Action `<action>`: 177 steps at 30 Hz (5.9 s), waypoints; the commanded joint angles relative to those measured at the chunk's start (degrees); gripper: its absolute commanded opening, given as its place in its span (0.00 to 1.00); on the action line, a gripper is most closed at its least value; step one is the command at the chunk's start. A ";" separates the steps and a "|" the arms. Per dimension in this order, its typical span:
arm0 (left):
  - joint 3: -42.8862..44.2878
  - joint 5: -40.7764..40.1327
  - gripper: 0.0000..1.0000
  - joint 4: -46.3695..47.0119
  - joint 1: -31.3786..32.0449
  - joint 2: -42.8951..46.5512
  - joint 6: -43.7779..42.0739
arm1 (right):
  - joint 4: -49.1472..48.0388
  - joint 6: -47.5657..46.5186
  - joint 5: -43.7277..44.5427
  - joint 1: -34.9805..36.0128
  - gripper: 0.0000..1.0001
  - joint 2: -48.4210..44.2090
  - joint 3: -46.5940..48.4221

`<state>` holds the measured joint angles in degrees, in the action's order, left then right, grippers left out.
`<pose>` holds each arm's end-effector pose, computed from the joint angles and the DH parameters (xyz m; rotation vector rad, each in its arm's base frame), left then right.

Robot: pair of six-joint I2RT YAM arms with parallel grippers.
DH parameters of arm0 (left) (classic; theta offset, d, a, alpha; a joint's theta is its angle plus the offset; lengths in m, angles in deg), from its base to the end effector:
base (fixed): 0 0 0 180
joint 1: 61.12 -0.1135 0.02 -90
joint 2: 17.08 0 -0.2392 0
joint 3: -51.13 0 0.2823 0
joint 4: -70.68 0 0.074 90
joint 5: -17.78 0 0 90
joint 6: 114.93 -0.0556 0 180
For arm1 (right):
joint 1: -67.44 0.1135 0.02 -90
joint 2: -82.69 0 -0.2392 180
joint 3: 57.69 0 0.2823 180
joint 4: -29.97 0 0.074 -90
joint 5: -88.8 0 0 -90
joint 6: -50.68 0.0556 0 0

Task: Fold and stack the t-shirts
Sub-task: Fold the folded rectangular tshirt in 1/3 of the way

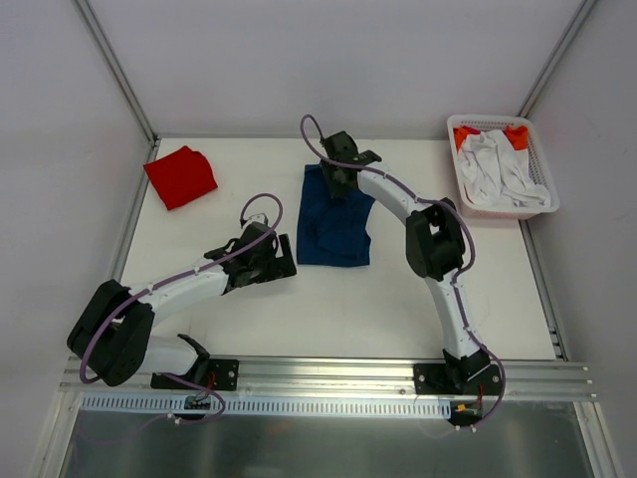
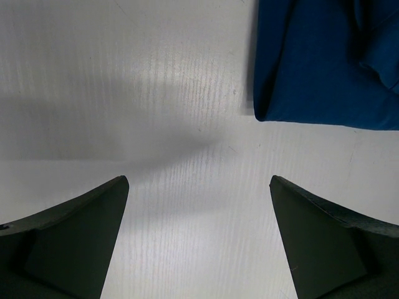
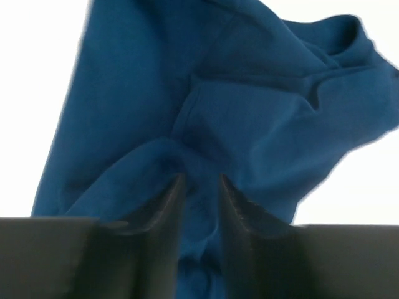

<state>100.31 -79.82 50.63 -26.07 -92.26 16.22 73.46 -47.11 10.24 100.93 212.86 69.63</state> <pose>0.2516 -0.1675 0.1280 -0.1934 2.4112 -0.4757 0.4606 0.2915 0.1893 -0.7424 2.2392 -0.0202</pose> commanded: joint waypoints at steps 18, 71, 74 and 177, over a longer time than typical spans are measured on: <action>-0.78 1.44 0.99 0.56 0.02 1.08 0.16 | 2.79 -0.64 2.44 1.48 0.41 -14.49 -8.69; -4.56 1.18 0.99 0.39 0.02 7.06 1.22 | -8.37 8.94 2.88 15.20 0.31 -22.68 -37.79; -5.00 1.27 0.99 0.48 -0.07 7.85 1.31 | -8.81 8.67 2.88 15.20 0.31 -22.50 -37.88; -4.03 3.55 0.99 3.37 0.02 0.65 0.43 | -2.22 3.31 5.08 -5.56 0.44 -18.62 -15.10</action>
<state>95.74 -77.33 53.56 -26.07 -90.81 16.55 72.09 -43.00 13.70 93.17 201.45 57.15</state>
